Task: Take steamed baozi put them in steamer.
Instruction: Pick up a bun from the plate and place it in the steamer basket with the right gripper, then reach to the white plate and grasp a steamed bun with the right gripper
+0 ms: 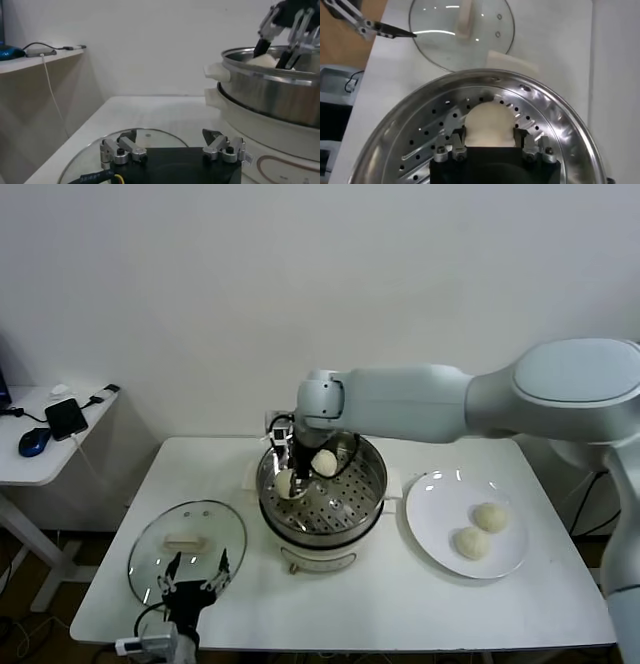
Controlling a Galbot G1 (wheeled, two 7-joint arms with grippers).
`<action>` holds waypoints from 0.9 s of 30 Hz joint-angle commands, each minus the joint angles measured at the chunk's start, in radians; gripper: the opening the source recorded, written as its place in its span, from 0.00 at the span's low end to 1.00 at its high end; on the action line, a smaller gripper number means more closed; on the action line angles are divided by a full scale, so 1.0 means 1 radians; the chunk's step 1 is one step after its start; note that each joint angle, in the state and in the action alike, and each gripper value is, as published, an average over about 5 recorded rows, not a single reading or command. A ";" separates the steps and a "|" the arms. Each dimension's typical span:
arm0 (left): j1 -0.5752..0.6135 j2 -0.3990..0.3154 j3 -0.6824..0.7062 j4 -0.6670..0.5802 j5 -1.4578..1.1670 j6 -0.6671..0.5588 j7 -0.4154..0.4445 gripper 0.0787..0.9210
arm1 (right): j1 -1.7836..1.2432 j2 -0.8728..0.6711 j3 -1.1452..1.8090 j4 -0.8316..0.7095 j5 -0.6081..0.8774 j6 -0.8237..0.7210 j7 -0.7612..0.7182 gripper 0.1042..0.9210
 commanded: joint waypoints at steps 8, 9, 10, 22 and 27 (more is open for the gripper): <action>0.001 -0.008 -0.005 -0.018 0.001 0.008 0.000 0.88 | 0.133 -0.109 -0.008 0.044 -0.019 0.148 -0.145 0.88; 0.003 -0.009 -0.005 -0.020 0.002 0.009 0.000 0.88 | 0.171 -0.139 -0.028 0.055 -0.019 0.181 -0.185 0.88; 0.004 -0.010 -0.004 -0.024 0.003 0.010 0.001 0.88 | 0.211 -0.177 -0.050 0.066 -0.025 0.211 -0.226 0.88; 0.006 -0.024 -0.001 -0.041 0.015 0.019 0.004 0.88 | 0.491 -0.740 -0.380 0.287 -0.281 0.397 -0.412 0.88; 0.003 -0.027 -0.004 -0.036 0.021 0.018 0.004 0.88 | 0.314 -0.912 -0.351 0.334 -0.456 0.374 -0.354 0.88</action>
